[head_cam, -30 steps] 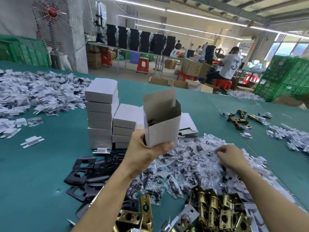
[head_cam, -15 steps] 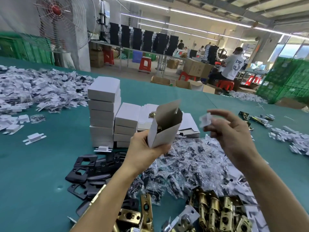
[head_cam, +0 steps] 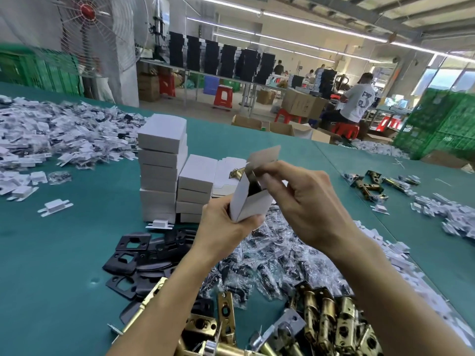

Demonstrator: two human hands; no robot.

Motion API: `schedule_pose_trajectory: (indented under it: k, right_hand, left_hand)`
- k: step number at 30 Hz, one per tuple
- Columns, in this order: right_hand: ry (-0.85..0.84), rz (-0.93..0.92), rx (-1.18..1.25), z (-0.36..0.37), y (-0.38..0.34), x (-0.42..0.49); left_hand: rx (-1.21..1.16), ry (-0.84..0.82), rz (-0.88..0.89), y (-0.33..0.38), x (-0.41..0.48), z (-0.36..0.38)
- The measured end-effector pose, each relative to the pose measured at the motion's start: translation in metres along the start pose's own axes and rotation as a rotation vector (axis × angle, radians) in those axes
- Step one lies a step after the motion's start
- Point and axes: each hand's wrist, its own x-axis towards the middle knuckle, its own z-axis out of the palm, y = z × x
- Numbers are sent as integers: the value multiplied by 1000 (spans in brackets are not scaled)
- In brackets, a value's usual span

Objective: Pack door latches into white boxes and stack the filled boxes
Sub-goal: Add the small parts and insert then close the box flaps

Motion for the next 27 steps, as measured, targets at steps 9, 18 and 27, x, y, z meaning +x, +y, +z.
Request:
schedule_pose_trajectory:
  k: [9, 18, 27]
  right_hand:
    - [49, 142, -136, 3, -12, -5]
    - [-94, 323, -84, -5, -17, 8]
    - [39, 304, -329, -8, -13, 8]
  left_hand:
    - [114, 3, 101, -1, 0, 2]
    - [308, 62, 203, -10, 2, 1]
    - [352, 82, 218, -13, 1, 2]
